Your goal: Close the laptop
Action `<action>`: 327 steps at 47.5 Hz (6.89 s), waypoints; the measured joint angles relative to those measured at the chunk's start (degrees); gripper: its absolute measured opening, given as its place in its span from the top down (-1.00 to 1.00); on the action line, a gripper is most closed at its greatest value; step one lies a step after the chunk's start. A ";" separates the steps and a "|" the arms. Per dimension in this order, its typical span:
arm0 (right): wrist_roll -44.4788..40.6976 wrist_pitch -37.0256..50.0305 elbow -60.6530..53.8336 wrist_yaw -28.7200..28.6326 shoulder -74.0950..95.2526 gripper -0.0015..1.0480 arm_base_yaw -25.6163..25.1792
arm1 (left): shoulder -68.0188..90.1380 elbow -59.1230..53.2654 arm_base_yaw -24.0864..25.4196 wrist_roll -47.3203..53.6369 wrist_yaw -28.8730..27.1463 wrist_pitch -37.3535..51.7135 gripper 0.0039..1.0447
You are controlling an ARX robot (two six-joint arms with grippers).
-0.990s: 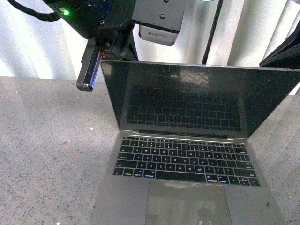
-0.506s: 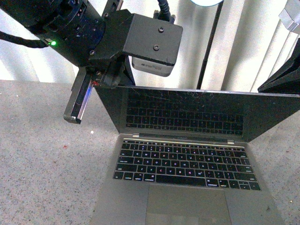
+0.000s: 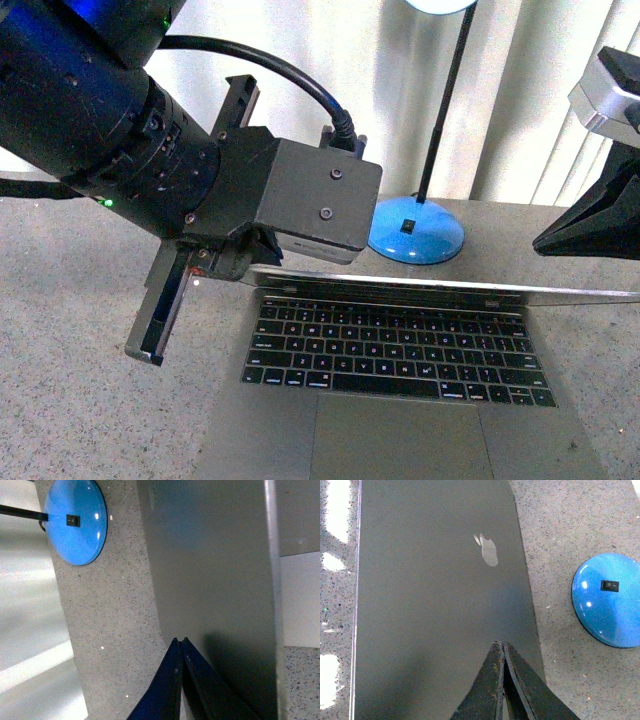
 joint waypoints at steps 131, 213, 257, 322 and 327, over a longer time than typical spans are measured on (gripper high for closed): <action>35.17 64.46 -29.53 4.98 -2.38 0.94 1.01 | -8.98 -14.21 0.90 -28.96 8.13 25.94 0.94; 78.68 58.25 -71.80 42.91 -84.56 0.94 2.12 | -78.12 -61.96 22.84 -84.08 -9.14 35.56 0.94; 78.68 35.95 -71.78 42.88 -106.66 0.94 2.10 | -99.73 -61.94 22.84 -84.11 -9.14 13.66 0.94; 78.71 35.95 -71.78 42.88 -106.68 -0.86 2.10 | -99.73 -61.94 22.84 -84.13 -9.14 13.66 -0.87; 78.71 35.95 -71.78 42.88 -106.68 -0.86 2.10 | -99.73 -61.94 22.84 -84.13 -9.14 13.66 -0.87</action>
